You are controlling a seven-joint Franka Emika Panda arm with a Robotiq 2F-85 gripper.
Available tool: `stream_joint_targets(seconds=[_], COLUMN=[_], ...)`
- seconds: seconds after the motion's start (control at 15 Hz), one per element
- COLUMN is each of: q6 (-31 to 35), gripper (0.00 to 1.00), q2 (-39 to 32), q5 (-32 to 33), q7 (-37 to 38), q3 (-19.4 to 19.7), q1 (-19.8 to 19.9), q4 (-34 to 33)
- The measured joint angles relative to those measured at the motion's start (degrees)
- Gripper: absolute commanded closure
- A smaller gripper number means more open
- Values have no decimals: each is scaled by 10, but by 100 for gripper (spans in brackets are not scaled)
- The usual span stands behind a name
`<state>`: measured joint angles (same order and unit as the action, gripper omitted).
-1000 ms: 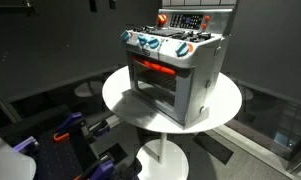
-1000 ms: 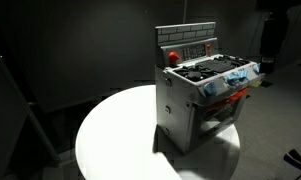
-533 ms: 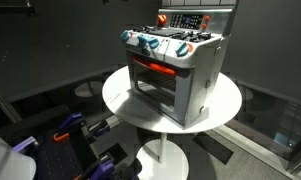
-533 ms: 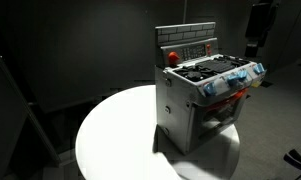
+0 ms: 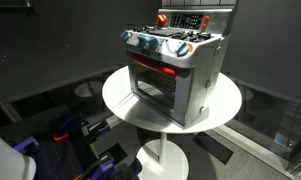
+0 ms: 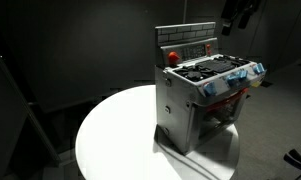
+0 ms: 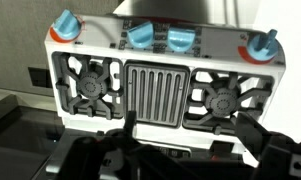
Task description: Push the top right button on the toy stove
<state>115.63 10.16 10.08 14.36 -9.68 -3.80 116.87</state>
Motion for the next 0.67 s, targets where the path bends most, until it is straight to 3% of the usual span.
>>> stream_joint_targets(seconds=[0.67], q6=[62], gripper=[0], q2=[-79], q5=[41], q7=[100], q3=[53], q1=[33], q4=[-38])
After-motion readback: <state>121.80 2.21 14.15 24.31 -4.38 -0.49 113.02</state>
